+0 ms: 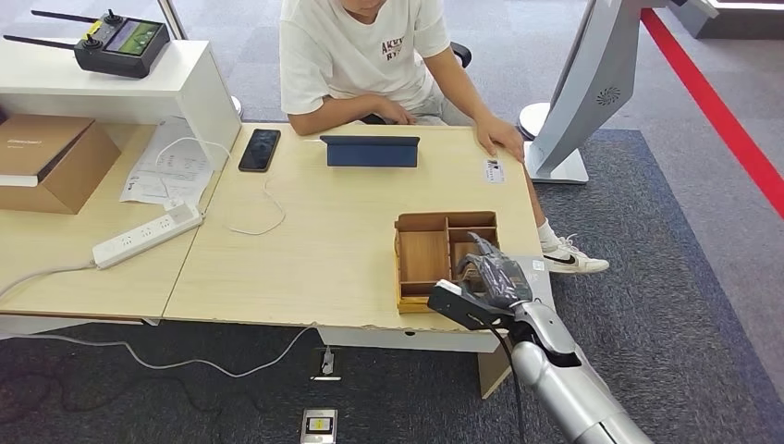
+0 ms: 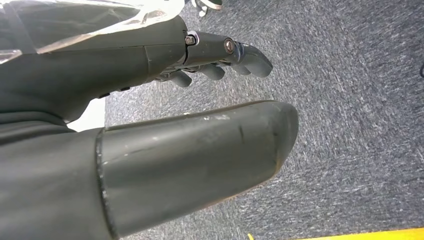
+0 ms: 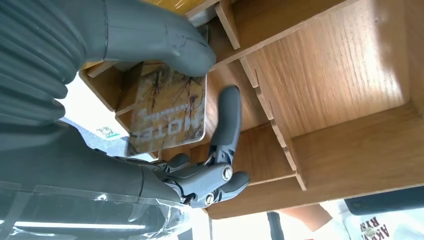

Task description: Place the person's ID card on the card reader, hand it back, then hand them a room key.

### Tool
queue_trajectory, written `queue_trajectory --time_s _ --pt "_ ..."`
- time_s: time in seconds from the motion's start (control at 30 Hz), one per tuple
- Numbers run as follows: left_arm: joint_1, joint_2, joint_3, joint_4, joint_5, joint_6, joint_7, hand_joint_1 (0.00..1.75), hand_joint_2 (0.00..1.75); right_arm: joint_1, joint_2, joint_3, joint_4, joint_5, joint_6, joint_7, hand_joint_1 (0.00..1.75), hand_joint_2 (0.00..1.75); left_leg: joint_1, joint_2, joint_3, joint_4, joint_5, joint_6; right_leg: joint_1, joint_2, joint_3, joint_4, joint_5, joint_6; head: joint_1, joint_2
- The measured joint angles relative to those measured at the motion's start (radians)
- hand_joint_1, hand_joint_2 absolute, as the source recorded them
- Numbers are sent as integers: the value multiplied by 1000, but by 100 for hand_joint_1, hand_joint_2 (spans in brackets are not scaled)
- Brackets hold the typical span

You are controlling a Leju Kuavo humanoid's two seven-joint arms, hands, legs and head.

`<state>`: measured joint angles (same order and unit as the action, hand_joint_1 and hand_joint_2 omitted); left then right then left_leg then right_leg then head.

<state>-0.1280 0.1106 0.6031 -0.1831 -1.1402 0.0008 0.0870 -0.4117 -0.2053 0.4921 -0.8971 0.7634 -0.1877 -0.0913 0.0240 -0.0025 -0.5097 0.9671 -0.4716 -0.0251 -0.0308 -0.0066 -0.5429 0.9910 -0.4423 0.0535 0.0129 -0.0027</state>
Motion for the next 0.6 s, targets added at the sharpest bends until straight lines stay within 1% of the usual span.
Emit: queue_trajectory --time_s 0.03,0.07,0.1,0.17,0.2,0.23,0.27,0.33,0.37,0.4,0.5,0.53,0.57,0.6 --pt "0 0 0 0 0 0 -1 0 0 -4 0 0 -3 0 2 1 97 175 0 0 0 0 0 0 0 0 0 0 0 0 0 0" --pt "0 0 0 0 0 0 -2 0 0 -8 0 1 -6 0 4 2 82 175 0 0 0 0 0 0 0 0 0 0 0 0 0 0" --pt "0 0 0 0 0 0 -3 0 0 -12 -1 1 -10 0 7 3 57 175 0 0 0 0 0 0 0 0 0 0 0 0 0 0" --pt "0 -1 0 0 0 0 -4 0 0 -19 -2 1 -17 3 14 6 14 175 0 0 0 0 0 0 0 0 0 0 0 0 0 0" --pt "0 -1 0 0 0 0 -4 0 0 -21 -2 1 -21 4 16 8 2 175 0 0 0 0 0 0 0 0 0 0 0 0 0 0" --pt "0 -1 0 0 0 0 -4 0 0 -23 -3 1 -25 5 18 10 7 175 0 0 0 0 0 0 0 0 0 0 0 0 0 0" --pt "0 -1 0 0 0 0 -4 0 0 -24 -4 1 -28 6 19 11 43 175 0 0 0 0 0 0 0 0 0 0 0 0 0 0" --pt "1 -1 0 0 2 0 -3 0 0 -25 -7 0 -38 5 22 13 129 175 0 0 0 0 0 0 0 0 0 0 0 0 0 0" --pt "1 -1 0 0 3 0 -3 0 0 -25 -10 -2 -43 4 25 13 167 175 0 0 0 0 0 0 0 0 -1 0 0 0 0 0" --pt "1 -1 0 0 3 0 -2 0 0 -25 -14 -4 -50 3 29 14 174 175 0 0 0 0 0 0 0 0 -1 0 0 0 0 0" --pt "2 -1 0 0 3 0 1 0 0 -26 -27 -10 -70 1 41 16 172 175 0 0 0 0 0 0 0 0 -1 0 0 0 0 0" --pt "2 -1 0 0 3 0 2 0 0 -26 -31 -12 -77 0 44 16 160 175 0 0 0 0 0 0 0 0 0 0 0 0 0 0" --pt "2 -1 0 0 3 0 2 0 0 -27 -35 -15 -83 0 47 16 124 175 0 0 0 0 0 0 0 0 -1 0 0 0 0 0" --pt "2 -1 0 0 3 1 3 0 0 -27 -38 -18 -88 0 49 16 80 175 0 0 0 0 0 0 0 0 -1 0 0 0 0 0"
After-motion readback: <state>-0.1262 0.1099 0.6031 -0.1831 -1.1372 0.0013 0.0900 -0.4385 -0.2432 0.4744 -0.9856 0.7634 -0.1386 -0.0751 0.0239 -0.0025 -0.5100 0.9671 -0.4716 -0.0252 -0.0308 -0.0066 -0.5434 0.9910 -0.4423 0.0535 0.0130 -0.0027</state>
